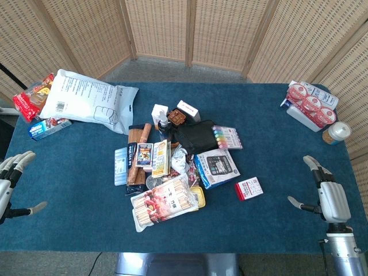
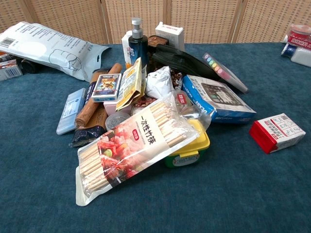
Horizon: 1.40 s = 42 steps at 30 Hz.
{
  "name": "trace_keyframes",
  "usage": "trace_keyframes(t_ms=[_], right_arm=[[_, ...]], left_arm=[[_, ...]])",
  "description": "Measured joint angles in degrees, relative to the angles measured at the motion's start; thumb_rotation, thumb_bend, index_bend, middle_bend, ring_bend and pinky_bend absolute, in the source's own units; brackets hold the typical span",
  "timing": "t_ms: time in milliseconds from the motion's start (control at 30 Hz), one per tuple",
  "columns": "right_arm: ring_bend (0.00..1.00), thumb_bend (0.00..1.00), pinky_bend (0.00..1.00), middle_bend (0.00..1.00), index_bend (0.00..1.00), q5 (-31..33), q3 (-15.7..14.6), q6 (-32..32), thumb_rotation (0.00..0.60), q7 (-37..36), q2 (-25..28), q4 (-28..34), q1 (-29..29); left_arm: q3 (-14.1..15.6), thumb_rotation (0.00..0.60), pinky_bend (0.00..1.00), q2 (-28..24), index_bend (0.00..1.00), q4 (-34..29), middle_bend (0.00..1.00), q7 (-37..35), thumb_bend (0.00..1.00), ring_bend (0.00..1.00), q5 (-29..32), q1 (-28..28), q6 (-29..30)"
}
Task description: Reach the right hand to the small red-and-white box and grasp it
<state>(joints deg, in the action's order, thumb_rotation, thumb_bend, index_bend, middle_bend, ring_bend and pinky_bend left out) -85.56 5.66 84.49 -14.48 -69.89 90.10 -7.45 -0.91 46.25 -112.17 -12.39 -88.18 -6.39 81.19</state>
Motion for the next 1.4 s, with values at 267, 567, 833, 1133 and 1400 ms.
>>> trace_keyframes(t_ms=[267, 567, 833, 1133, 1400], right_arm=[[0.16, 0.0, 0.19, 0.08, 0.05, 0.43, 0.15, -0.36, 0.6, -0.3, -0.04, -0.19, 0.02], [0.03, 0.0, 0.1, 0.0, 0.0, -1.14, -1.71, -1.83, 0.6, -0.77, 1.56, 0.5, 0.14], [0.0, 0.0, 0.04, 0.0, 0.0, -6.43, -4.69, -8.47, 0.6, 2.27, 4.29, 0.17, -3.59], [0.0, 0.01, 0.0, 0.0, 0.0, -7.22, -5.19, -21.08, 0.6, 7.3, 6.52, 0.02, -11.05], [0.0, 0.02, 0.0, 0.0, 0.0, -4.46, -5.48, -31.52, 0.6, 16.3, 5.72, 0.69, -17.09]], left_arm=[[0.06, 0.6, 0.0, 0.13, 0.0, 0.02, 0.0, 0.26, 0.05, 0.0, 0.15, -0.2, -0.36], [0.48, 0.6, 0.0, 0.37, 0.0, -0.37, 0.0, 0.36, 0.05, 0.0, 0.05, -0.54, -1.39], [0.74, 0.6, 0.0, 0.52, 0.0, -0.62, 0.0, 0.92, 0.04, 0.0, -0.67, -0.56, -1.21], [0.54, 0.6, 0.0, 0.59, 0.0, -0.61, 0.0, 1.51, 0.05, 0.0, -0.17, -0.46, -0.78], [0.1, 0.6, 0.0, 0.87, 0.0, -0.23, 0.0, 1.45, 0.04, 0.0, 1.23, -0.93, -1.55]])
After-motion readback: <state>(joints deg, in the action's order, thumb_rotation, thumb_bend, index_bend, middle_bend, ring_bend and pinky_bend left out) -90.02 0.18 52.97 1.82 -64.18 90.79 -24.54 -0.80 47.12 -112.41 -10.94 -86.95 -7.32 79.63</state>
